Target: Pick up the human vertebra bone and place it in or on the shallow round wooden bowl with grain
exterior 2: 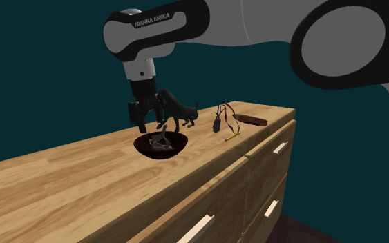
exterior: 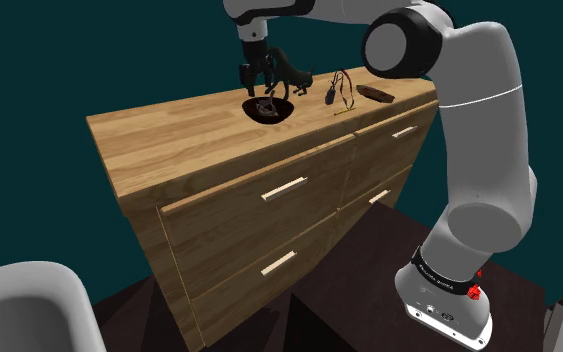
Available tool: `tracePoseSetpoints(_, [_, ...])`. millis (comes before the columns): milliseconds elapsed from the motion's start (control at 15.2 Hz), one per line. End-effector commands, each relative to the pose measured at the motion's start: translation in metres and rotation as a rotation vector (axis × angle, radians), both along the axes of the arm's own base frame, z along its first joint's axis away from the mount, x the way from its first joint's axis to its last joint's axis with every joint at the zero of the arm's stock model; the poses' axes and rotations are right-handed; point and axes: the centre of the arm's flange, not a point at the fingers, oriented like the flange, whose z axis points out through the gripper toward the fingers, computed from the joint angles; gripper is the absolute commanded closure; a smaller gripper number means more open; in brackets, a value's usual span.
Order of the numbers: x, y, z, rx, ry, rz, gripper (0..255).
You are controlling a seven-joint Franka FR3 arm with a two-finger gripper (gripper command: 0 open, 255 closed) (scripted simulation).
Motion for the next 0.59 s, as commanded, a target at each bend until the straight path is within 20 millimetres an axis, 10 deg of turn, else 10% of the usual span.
tracePoseSetpoints(0, [0.001, 0.001, 0.024, 0.000, 0.001, 0.000, 0])
tracePoseSetpoints(528, [0.002, 0.002, 0.034, 0.000, 0.001, 0.000, 0])
